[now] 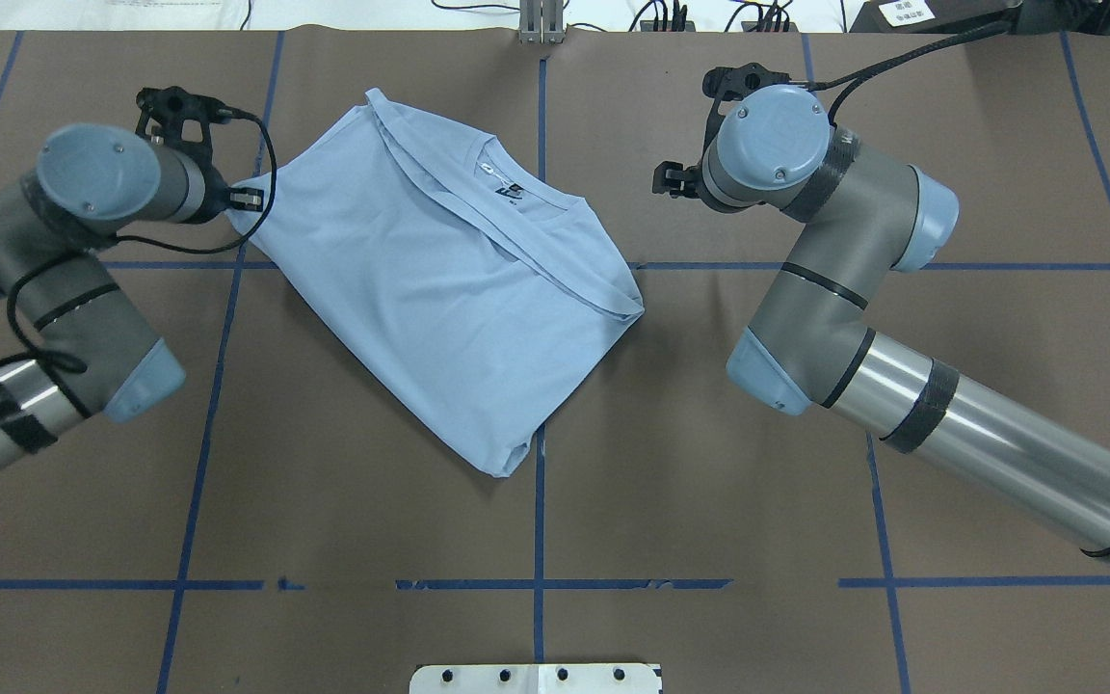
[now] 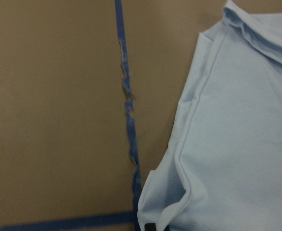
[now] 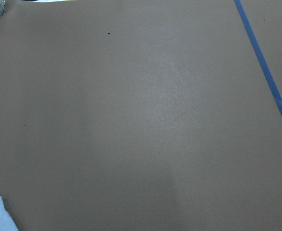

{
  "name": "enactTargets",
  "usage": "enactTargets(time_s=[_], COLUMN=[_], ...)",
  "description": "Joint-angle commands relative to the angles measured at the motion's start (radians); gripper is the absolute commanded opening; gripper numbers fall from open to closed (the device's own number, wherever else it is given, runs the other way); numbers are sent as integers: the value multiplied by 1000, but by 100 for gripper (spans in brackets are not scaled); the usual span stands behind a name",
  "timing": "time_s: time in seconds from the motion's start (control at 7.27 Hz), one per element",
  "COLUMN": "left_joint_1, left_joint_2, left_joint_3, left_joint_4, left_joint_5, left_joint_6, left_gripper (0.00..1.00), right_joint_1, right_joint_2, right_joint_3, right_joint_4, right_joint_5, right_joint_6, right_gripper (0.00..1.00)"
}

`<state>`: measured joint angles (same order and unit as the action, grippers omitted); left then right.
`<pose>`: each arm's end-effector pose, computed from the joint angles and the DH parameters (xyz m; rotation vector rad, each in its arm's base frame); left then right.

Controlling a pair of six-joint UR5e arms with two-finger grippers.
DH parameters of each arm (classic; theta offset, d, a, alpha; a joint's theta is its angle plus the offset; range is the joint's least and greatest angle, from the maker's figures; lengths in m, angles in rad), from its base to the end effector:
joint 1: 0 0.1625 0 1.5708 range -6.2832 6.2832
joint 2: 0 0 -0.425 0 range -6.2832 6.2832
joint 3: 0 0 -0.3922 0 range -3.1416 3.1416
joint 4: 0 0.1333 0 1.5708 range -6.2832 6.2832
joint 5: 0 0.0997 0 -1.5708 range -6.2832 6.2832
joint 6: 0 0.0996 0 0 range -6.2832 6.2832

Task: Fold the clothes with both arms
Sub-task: 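Move the right gripper toward the shirt collar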

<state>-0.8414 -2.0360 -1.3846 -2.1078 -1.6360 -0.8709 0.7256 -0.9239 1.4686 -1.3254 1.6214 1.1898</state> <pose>0.3775 -0.6127 0.4298 0.5243 0.6284 -0.1069 -0.4628 -0.5820 0.2976 0.3759 -0.7002 0.3064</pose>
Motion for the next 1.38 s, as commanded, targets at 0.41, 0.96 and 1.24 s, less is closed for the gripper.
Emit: enactTargets(time_s=[0.41,0.96,1.24], left_joint_1=[-77,-65,-64], left_joint_2=[-125,-52,-52], left_joint_3=[250,76,72], left_joint_4=[-233,-230,-233], left_joint_5=[-7,-25,-91], left_joint_6=[59,21,-29], left_gripper=[100,100,100], right_joint_1=[-21,-96,-124], right_joint_2=[-1,124,291], right_joint_3=[23,-115,-320], right_joint_4=[110,238,230], right_joint_5=[-12,-98,-104], right_joint_6=[19,178,254], right_gripper=[100,100,80])
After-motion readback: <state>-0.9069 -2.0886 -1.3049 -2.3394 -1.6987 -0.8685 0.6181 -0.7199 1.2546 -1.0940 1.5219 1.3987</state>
